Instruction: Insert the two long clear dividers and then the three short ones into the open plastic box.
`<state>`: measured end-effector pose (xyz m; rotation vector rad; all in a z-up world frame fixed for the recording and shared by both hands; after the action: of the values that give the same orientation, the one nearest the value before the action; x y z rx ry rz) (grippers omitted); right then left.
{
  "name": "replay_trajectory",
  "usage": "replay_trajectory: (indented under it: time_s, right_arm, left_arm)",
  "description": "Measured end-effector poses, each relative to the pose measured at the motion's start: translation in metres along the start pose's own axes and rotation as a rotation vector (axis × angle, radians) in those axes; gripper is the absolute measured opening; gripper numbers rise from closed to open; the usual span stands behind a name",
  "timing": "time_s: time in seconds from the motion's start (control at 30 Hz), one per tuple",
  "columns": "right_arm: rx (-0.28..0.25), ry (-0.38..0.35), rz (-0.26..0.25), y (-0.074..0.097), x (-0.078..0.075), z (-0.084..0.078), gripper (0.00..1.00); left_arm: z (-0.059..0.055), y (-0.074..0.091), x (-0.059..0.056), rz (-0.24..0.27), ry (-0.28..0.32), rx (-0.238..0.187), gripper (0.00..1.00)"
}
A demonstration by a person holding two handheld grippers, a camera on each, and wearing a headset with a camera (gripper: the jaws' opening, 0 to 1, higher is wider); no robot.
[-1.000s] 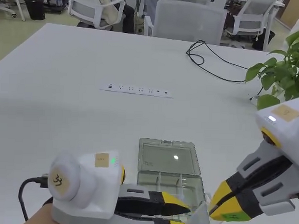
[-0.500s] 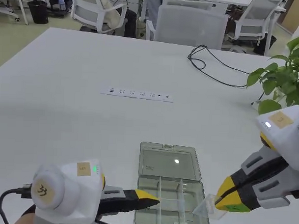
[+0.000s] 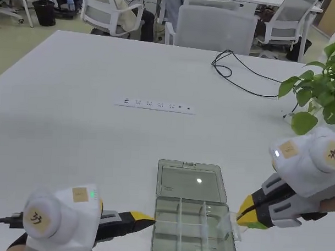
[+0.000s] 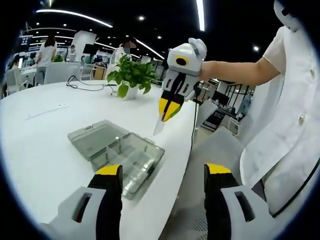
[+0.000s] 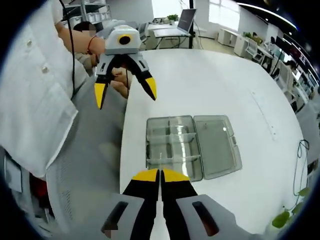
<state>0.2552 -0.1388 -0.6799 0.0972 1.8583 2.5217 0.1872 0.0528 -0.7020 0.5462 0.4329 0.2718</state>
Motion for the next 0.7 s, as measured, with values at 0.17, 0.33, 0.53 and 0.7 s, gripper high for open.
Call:
replay_trajectory:
  time_s: [0.17,0.33,0.53,0.7]
  right_arm:
    - [0.019,0.005,-0.028,-0.014,-0.009,-0.002,0.03]
    - [0.035,0.006,-0.043,-0.027,-0.016,-0.004,0.03]
    - [0.054,0.018,-0.043,-0.037,-0.017,-0.003,0.03]
    - [0.064,0.025,-0.041,-0.04,-0.017,-0.003,0.03]
  left_arm:
    - [-0.005,0.0,0.004,0.013,0.015,0.009,0.72]
    - [-0.008,0.0,0.007,0.019,0.021,0.018,0.75]
    - [-0.01,-0.002,0.007,0.015,0.036,0.019,0.76]
    - [-0.01,-0.002,0.007,0.014,0.041,0.014,0.76]
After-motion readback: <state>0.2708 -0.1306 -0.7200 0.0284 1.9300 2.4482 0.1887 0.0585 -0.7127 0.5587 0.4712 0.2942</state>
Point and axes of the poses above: the centre of the closed fingertips' face, and the gripper's own axes: y roughly backward along the fingers, x roughly to its left, z roughly out of its top, the point moved 6 cm from there along y, roughly backward along the fingers, and after that the axes turned 14 degrees about x, right-handed, at the moved point
